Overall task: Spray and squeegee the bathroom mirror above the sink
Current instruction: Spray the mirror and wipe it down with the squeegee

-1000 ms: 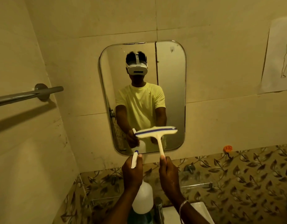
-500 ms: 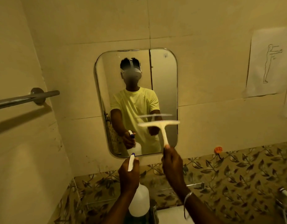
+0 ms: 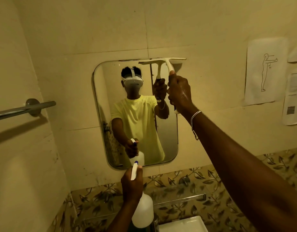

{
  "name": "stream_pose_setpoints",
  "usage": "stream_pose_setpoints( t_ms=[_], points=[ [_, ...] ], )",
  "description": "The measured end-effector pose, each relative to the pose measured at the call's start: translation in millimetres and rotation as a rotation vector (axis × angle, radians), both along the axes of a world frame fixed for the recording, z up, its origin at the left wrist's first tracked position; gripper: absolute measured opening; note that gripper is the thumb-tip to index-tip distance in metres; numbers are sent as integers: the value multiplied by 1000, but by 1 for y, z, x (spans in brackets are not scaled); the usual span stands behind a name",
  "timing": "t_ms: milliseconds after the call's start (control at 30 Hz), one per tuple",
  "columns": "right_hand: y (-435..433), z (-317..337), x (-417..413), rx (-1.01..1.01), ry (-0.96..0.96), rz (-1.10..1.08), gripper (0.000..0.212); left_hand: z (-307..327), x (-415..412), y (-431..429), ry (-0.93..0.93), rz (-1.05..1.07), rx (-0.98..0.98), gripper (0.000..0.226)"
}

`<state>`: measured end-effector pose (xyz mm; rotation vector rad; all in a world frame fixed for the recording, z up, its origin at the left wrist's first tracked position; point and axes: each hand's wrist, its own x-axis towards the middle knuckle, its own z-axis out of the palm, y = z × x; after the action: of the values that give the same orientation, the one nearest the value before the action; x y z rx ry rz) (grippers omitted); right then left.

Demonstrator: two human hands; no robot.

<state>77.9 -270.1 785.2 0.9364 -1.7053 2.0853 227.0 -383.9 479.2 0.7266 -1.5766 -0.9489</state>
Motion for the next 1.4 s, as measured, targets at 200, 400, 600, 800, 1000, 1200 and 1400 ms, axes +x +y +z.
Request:
stream_pose_setpoints(
  t_ms=[200, 400, 600, 800, 1000, 1200, 1400],
  points=[
    [-11, 7, -2, -17, -5, 0, 45, 4, -3, -9, 13, 31, 23, 27],
    [-23, -4, -2, -30, 39, -52, 45, -2, -3, -16, 33, 32, 23, 16],
    [-28, -38, -4, -5, 87, -99, 42, -10, 2, -26, 2, 33, -23, 3],
    [-18, -119, -1, 34, 8, -93, 40, -15, 1, -20, 26, -6, -77, 17],
    [-3, -244, 14, 95, -44, -85, 37, -29, -2, -18, -8, -7, -53, 13],
    [7, -356, 29, 191, -202, -25, 41, -35, 3, -12, -25, -20, -87, 19],
    [18, -413, 52, 272, -410, 20, 49, -35, 11, -1, -34, -7, -90, 11]
  ],
)
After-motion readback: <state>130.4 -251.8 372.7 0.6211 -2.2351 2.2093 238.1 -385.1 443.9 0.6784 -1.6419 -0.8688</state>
